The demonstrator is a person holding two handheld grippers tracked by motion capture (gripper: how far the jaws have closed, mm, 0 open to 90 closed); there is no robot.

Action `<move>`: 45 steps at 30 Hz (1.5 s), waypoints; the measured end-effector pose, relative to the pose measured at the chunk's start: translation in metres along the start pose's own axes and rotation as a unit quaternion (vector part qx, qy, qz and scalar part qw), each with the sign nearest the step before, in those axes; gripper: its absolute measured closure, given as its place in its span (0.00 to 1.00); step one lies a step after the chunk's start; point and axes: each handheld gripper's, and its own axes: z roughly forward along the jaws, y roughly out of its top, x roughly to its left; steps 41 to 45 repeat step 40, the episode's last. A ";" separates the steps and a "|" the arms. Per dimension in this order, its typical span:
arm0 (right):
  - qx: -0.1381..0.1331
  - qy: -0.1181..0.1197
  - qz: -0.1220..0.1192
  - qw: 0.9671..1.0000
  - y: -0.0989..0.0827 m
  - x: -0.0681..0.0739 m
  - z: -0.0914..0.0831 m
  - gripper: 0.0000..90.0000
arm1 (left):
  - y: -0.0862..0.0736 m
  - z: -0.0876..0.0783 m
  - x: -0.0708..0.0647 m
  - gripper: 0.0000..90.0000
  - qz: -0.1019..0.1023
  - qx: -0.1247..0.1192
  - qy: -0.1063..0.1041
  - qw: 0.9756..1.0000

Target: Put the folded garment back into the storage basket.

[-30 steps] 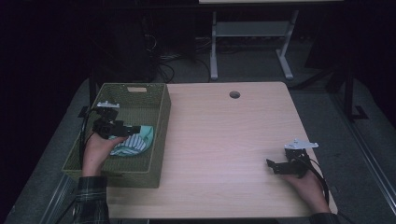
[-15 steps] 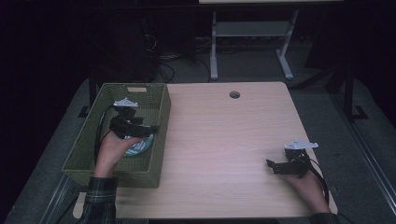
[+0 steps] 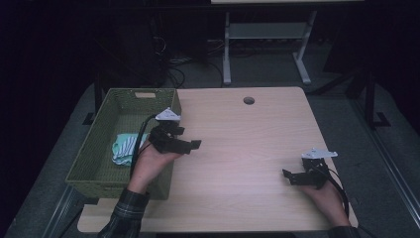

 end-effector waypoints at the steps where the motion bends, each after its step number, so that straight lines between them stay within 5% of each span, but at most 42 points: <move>1: 0.000 0.000 0.000 1.000 0.000 0.000 0.000 0.08 | 0.000 0.003 -0.003 0.19 0.003 -0.001 -0.002 1.000; 14: 0.000 0.000 0.001 1.000 0.000 0.000 0.000 0.08 | -0.012 0.046 -0.039 0.19 0.048 0.002 -0.012 0.999; 19: 0.000 0.000 0.000 1.000 0.000 0.000 0.000 0.08 | -0.026 0.067 -0.049 0.18 0.058 0.029 -0.008 0.998; 28: 0.000 0.000 0.000 1.000 0.000 0.000 0.000 0.08 | -0.053 0.106 -0.060 0.17 0.097 0.076 0.011 0.992; 36: 0.000 0.000 0.000 1.000 0.000 0.000 0.000 0.08 | -0.074 0.129 -0.056 0.17 0.086 0.087 0.012 0.992; 45: 0.000 0.000 0.000 1.000 0.000 0.000 0.000 0.08 | -0.077 0.128 -0.056 0.15 0.086 0.071 0.011 0.994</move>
